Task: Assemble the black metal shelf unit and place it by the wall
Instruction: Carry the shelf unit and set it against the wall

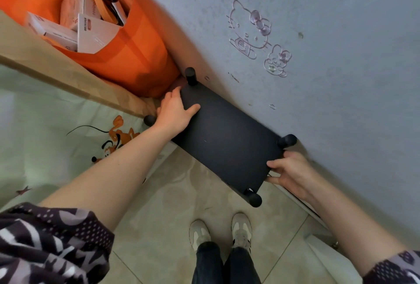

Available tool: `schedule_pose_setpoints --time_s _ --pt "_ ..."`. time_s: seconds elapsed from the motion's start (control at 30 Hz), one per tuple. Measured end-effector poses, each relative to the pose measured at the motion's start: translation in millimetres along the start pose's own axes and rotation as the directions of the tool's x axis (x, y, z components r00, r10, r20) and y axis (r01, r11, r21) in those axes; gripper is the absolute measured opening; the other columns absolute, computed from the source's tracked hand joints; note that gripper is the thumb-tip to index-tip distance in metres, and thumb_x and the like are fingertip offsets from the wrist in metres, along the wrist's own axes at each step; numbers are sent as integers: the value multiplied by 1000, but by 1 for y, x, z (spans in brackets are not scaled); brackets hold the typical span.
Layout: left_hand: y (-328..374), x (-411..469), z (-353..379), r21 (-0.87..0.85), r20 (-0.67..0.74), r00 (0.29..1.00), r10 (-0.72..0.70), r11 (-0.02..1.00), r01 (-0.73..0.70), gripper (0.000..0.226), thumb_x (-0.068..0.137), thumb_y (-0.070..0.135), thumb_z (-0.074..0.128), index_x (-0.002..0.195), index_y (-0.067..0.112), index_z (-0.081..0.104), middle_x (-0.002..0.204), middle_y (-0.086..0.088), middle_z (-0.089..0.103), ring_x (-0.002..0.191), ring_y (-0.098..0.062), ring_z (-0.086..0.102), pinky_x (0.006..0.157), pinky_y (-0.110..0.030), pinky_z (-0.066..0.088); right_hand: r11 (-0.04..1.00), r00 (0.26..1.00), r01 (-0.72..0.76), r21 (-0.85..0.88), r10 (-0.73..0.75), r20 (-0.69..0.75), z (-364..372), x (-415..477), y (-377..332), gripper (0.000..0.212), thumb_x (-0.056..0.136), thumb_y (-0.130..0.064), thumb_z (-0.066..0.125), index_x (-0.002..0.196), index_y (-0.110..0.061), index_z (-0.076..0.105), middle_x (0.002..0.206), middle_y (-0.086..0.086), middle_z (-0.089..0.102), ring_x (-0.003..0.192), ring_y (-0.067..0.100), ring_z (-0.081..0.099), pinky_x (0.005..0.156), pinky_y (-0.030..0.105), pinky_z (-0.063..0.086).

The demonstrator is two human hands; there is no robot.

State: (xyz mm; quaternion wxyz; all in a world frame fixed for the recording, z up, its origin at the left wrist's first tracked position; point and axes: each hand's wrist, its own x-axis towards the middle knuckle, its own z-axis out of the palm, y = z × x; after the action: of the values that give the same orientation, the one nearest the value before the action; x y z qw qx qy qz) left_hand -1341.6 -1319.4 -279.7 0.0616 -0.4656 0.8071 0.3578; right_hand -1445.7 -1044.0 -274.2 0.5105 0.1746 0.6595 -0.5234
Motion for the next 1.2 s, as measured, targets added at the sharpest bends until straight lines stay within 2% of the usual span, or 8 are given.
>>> schedule_pose_setpoints --time_s 0.2,0.43,0.53,0.63,0.73,0.9,1.07,1.2 --pt "-8 -10 3 -43 -37 999 4 999 -5 77 95 42 66 155 13 29 154 -12 38 142 -32 36 118 -50 30 1000 999 21 -20 -20 27 -3 -4 8 30 92 15 49 116 0 59 113 16 67 105 32 64 78 52 57" --pt "-8 -15 1 -104 -30 999 -26 994 23 78 92 41 70 154 15 32 154 -9 42 141 -30 41 117 -48 34 1000 999 14 -3 -14 49 -13 -10 0 19 94 10 50 104 3 65 104 13 73 97 26 70 74 42 61" --pt "-8 -13 -3 -174 -41 998 -39 984 31 75 90 35 74 152 15 37 151 -7 46 138 -28 45 114 -42 37 994 997 71 -80 -70 14 -9 -10 0 20 94 12 49 105 4 63 107 14 72 101 25 69 74 41 61" --pt "0 -8 -4 -206 -43 999 -32 978 22 72 88 28 77 149 16 41 149 -5 49 137 -26 46 115 -40 36 994 996 88 -59 -89 -12 -9 -9 4 23 95 12 47 106 0 63 108 13 70 102 25 68 71 41 62" --pt "6 -3 -2 -204 -44 999 -3 979 -6 70 84 26 80 144 17 45 146 -5 52 137 -28 45 117 -48 34 996 996 89 -23 -90 -23 -11 -11 7 23 97 11 46 109 -1 61 111 12 68 105 25 66 74 44 59" --pt "-3 -5 -6 -213 -43 999 -19 977 10 72 86 26 79 148 18 42 149 -5 49 138 -25 45 116 -41 35 997 999 38 -60 -39 -23 -5 -9 2 26 95 13 46 116 5 59 114 16 68 107 29 65 77 48 58" --pt "-4 -6 -6 -149 -13 1000 4 989 -6 74 90 31 75 152 19 37 151 -5 47 139 -28 43 116 -48 36 992 1000 -21 -121 19 -19 -9 -9 -3 26 92 12 52 116 5 61 115 17 70 108 30 67 89 54 56" --pt "-1 -6 -4 -71 -22 1000 22 997 -24 76 94 30 70 156 14 30 158 -10 36 146 -31 34 120 -46 29 989 1000 -28 -148 26 -12 -12 -10 -3 24 93 9 54 115 2 62 113 15 71 106 30 68 96 54 53"
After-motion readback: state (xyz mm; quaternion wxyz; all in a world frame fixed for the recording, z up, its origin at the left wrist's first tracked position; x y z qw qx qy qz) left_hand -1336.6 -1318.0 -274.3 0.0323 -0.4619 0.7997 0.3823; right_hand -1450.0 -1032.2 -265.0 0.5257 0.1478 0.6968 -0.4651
